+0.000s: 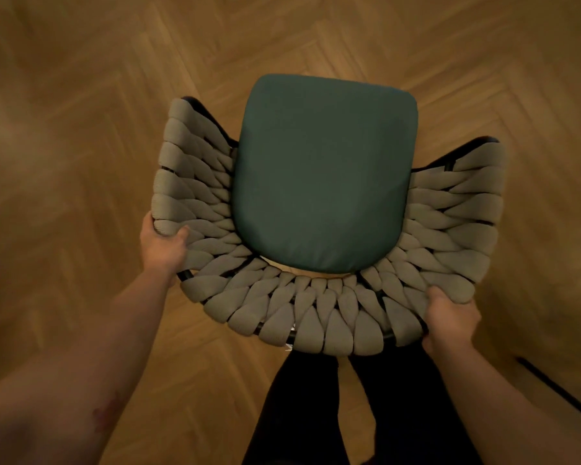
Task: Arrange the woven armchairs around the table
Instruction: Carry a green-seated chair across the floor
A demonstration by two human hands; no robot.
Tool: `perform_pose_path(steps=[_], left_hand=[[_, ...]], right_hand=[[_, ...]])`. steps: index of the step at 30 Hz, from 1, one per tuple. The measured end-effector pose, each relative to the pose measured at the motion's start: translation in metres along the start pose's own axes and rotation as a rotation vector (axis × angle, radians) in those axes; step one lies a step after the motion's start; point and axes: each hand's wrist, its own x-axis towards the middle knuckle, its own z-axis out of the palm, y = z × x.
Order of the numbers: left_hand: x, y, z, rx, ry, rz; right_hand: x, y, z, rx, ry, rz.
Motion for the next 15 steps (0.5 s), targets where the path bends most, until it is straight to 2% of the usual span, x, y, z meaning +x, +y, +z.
perform_pose_path(steps=[4,15], left_hand=[[0.012,0.014,0.008,-0.002,0.021,0.006],[0.018,0.009,0.010,-0.004,0.040,-0.001]], right_hand=[[0.003,-0.004,0.010,0.024,0.034,0.032],[-0.005,0.000,0.010,-0.068,0.093,-0.049]])
